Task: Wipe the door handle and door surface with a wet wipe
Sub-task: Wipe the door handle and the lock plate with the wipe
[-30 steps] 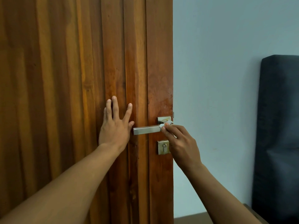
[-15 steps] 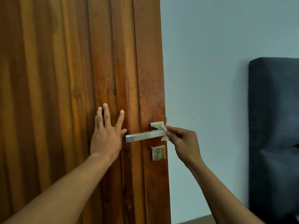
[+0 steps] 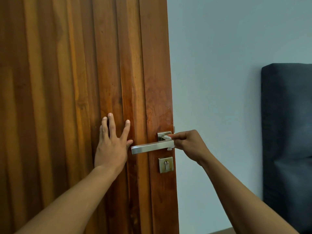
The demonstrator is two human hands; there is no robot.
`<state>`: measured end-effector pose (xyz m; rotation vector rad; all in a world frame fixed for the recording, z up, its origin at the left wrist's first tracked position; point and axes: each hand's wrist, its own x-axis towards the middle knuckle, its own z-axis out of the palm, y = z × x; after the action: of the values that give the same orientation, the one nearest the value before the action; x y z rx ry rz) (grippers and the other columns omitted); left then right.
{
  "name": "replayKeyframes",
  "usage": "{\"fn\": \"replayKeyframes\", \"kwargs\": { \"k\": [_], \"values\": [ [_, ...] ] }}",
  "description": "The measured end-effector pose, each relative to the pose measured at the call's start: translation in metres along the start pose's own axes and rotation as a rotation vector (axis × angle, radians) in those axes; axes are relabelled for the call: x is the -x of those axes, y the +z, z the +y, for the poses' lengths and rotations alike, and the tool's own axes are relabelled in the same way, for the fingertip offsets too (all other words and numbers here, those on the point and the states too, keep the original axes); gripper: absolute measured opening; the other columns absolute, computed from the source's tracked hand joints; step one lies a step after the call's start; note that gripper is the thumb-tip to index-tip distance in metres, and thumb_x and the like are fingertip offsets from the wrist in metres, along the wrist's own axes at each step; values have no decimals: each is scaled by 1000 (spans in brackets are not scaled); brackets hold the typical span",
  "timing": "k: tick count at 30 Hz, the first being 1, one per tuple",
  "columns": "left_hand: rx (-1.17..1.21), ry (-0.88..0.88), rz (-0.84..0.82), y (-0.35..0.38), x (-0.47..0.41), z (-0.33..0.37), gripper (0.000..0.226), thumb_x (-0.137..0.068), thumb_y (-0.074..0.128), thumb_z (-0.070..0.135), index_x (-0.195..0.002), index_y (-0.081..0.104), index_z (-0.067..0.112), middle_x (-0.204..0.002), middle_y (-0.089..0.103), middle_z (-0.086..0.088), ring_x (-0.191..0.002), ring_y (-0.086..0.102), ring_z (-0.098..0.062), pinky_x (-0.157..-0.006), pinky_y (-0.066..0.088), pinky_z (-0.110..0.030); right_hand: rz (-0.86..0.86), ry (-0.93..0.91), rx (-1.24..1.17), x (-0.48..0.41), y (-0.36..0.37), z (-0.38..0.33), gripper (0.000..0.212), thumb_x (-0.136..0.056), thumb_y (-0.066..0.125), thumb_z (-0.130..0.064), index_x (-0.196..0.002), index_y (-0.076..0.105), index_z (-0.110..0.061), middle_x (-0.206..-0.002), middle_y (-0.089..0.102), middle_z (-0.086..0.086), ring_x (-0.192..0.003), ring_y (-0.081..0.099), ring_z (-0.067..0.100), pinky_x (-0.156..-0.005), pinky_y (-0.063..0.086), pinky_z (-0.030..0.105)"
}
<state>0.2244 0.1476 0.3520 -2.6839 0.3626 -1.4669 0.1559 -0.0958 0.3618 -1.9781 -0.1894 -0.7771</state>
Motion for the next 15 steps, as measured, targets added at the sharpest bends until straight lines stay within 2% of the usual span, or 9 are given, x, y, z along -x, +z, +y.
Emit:
{"fn": "replayKeyframes", "kwargs": {
  "k": [3,5,7,12,15],
  "values": [
    [21,-9,12,1,-1,1,70,-100,26,50,-153,-13,26,-153,-33,-25,-145,-21,-43,-118,5,-48,45,-24,138,-2,-7,-10,17,-91,64,-17,-102,76,-19,-91,73,-7,-88,65,11,-81,57,29],
    [36,-8,14,0,-1,2,70,-99,27,50,-154,-11,26,-155,-31,-24,-146,-20,-43,-117,6,-48,99,-91,248,-2,-11,-21,18,-92,63,-15,-104,76,-18,-99,74,-4,-84,63,5,-76,52,18],
    [25,2,3,0,0,2,70,-100,25,50,-154,-13,26,-153,-33,-25,-146,-21,-44,-118,5,-48,105,-167,364,1,-10,-37,20,-93,61,-15,-107,75,-18,-104,73,-4,-82,61,4,-74,47,13],
    [-16,-6,-13,-3,-1,2,70,-101,20,51,-153,-20,25,-151,-36,-28,-144,-23,-46,-117,-1,-50,-45,-330,589,11,11,-80,20,-93,61,-19,-109,74,-18,-101,74,-1,-82,64,13,-78,56,30],
    [-7,4,-25,-6,-1,3,69,-102,19,50,-154,-19,24,-154,-31,-30,-146,-20,-47,-119,2,-51,-118,-366,687,14,35,-87,23,-93,61,-16,-113,71,-17,-106,72,1,-88,66,15,-80,57,30]
  ]
}}
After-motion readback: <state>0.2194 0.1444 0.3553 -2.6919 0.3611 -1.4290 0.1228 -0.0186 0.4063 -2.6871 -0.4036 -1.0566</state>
